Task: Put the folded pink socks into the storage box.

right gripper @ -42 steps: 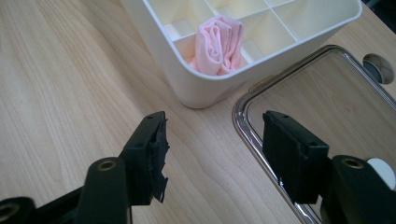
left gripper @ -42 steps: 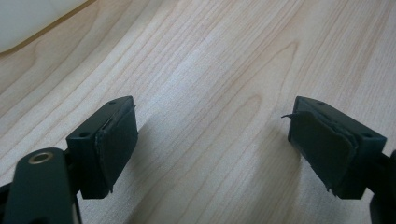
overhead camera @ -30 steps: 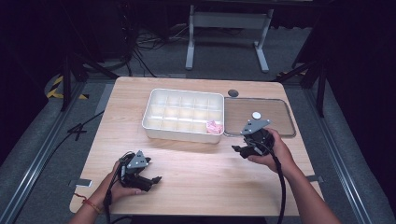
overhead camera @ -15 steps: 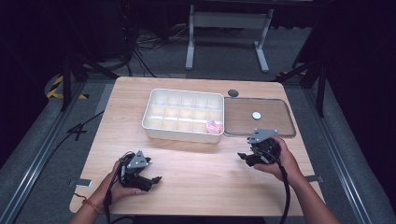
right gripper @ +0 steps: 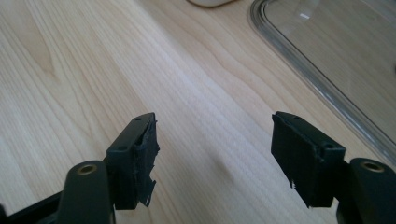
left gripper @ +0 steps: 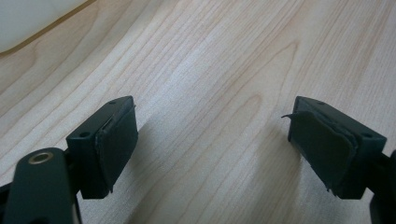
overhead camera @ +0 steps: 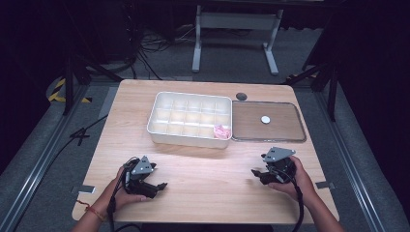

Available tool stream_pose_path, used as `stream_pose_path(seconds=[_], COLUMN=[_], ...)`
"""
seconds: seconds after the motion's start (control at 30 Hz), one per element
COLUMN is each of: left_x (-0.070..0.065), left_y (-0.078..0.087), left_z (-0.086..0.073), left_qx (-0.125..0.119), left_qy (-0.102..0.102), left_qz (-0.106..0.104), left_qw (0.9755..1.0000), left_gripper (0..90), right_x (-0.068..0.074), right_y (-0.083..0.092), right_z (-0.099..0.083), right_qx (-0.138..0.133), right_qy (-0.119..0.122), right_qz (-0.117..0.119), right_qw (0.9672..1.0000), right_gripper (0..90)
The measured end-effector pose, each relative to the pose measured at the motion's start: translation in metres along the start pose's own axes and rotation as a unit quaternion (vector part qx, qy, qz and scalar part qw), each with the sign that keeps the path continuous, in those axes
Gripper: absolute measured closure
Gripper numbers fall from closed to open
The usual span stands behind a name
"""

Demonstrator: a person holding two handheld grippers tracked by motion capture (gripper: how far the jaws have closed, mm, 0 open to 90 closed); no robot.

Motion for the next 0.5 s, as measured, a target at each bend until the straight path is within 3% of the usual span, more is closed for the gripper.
stream_pose_path(seconds=[0.2, 0.5], left_x=[0.0, 0.0], left_y=[0.0, 0.0], left_z=[0.0, 0.0], left_qx=[0.0, 0.001], left_qy=[0.001, 0.001], left_qz=[0.001, 0.002], left_qw=[1.0, 1.0], left_gripper=[16.0, 16.0], right_x=[-0.001, -0.008], right_y=[0.001, 0.009], right_z=[-0.014, -0.042], right_qx=[0.001, -0.004], right_qy=[-0.013, -0.044], right_qz=[-0.004, 0.009], right_qw=[0.9999, 0.999], right_gripper=[31.9, 30.9])
Point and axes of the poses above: each handheld gripper's, and its own axes: y roughly backward along the jaws, z roughly out of its top, x roughly to its left, the point moved 2 cm from there along -y, roughly forward along the jaws, and after that the axes turned 10 degrees about -y, right-handed, at the moved point
